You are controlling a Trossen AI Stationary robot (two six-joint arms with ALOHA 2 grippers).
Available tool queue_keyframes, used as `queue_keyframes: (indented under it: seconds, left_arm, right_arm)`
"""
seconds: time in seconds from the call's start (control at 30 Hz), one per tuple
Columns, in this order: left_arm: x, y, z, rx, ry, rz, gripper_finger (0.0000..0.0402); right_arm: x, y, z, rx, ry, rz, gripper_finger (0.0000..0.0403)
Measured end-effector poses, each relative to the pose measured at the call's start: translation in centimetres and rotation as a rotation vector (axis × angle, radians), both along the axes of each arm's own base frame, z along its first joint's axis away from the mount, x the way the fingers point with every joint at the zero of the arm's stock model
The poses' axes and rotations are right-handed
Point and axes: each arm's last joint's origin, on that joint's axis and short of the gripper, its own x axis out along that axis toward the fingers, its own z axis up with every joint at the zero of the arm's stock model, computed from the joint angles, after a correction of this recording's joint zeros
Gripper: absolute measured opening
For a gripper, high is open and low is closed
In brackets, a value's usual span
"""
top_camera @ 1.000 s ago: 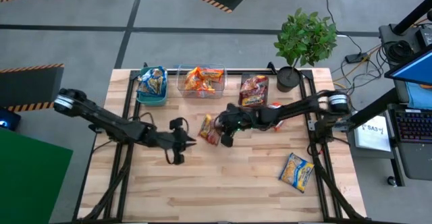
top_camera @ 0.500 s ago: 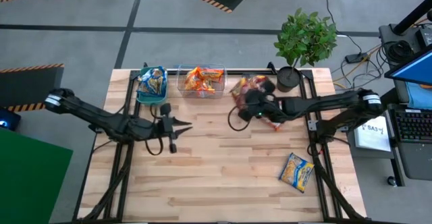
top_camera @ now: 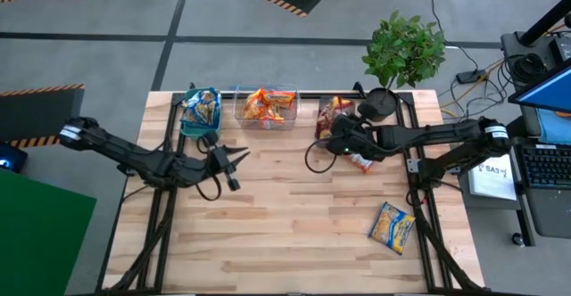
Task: Sort Maruchan noodles
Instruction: Put the red noodle pack into the black bin
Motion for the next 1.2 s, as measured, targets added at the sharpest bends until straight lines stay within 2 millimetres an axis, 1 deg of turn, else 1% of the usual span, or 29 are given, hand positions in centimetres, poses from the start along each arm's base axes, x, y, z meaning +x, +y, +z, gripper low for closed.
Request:
queue_keyframes:
  seconds: [0.17,0.27,0.43,0.5,0.63,0.87,1.03,1.1,1.2]
  left_arm:
    - [0.0,0.0,-0.2,0.004,0.018,0.001,0.0040]
    - [-0.1,0.0,-0.2,0.004,0.021,0.001,0.0040]
    - [-0.1,0.0,-0.2,-0.001,0.020,0.002,0.0040]
    - [-0.1,0.0,-0.2,-0.001,0.020,0.002,0.0040]
    - [-0.1,0.0,-0.2,-0.001,0.020,0.002,0.0040]
    - [-0.1,0.0,-0.2,-0.008,0.016,0.003,0.0040]
    - [-0.1,0.0,-0.2,-0.008,0.016,0.003,0.0040]
    - [-0.1,0.0,-0.2,-0.008,0.016,0.003,0.0040]
    - [-0.1,0.0,-0.2,-0.008,0.016,0.003,0.0040]
  right_arm:
    - [0.1,-0.3,-0.1,0.018,0.074,0.074,0.0034]
    - [0.0,-0.8,-0.2,0.038,0.115,0.114,0.0034]
    - [-0.2,-2.0,-0.3,0.040,0.155,0.115,0.0034]
    - [-0.2,-2.4,-0.3,0.063,0.156,0.133,0.0034]
    - [-0.1,-3.1,-0.4,0.141,0.157,0.225,0.0034]
    - [-0.3,-4.0,-0.5,0.156,0.158,0.203,0.0034]
    - [-0.2,-4.2,-0.6,0.187,0.150,0.255,0.0034]
    - [-0.1,-4.2,-0.6,0.189,0.117,0.246,0.0041]
    - [-0.1,-4.3,-0.5,0.190,0.081,0.211,0.0064]
